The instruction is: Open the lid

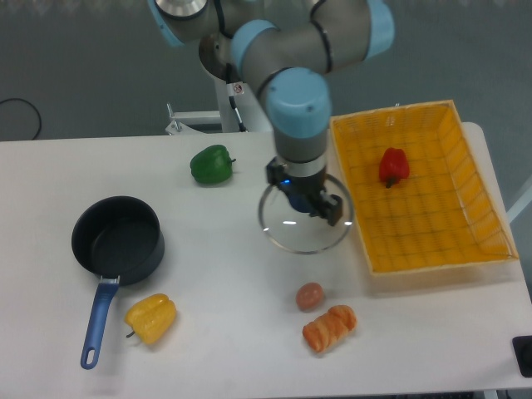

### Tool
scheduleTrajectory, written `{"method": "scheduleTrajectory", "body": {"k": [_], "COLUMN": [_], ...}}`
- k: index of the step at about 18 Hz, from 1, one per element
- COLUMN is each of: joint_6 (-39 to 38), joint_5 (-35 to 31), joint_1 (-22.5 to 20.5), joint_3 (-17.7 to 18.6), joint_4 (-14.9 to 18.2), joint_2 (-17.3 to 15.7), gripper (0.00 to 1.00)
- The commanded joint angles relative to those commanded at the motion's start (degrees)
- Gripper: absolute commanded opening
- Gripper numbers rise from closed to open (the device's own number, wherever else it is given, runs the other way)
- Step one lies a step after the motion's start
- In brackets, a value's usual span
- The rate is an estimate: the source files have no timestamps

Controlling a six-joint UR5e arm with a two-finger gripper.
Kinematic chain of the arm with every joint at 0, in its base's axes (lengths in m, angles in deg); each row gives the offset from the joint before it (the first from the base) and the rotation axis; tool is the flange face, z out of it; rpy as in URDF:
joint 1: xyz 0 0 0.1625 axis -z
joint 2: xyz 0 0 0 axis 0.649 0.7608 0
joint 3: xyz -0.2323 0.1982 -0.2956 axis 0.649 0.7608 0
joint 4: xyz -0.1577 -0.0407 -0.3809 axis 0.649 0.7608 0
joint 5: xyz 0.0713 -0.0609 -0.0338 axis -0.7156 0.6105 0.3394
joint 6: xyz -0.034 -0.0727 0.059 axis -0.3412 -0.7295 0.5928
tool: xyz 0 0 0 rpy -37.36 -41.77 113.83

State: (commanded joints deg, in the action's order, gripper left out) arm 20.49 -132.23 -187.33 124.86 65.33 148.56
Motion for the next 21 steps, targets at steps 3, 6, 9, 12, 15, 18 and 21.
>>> {"method": "scheduleTrajectory", "body": {"k": [3, 6, 9, 12, 15, 18, 21], "joint_6": [3.5, 5.5, 6.8, 7.1, 8.0, 8.5, 8.5], "joint_5": [-0.3, -0.3, -0.3, -0.4, -0.4, -0.5, -0.5], "joint_1": [-0.6, -0.6, -0.5, -0.3, -0.3, -0.3, -0.3], "joint_3": [-0.5, -1.4, -1.6, -1.6, -1.6, -1.5, -1.5], "joint_4": [-0.1, -0.1, 0.3, 0.1, 0.4, 0.4, 0.4], "joint_2": [1.3, 2.4, 2.6, 3.0, 3.0, 3.0, 3.0], "gripper": [0.51, 0.51, 0.51, 0.51, 0.51, 0.52, 0.52]}}
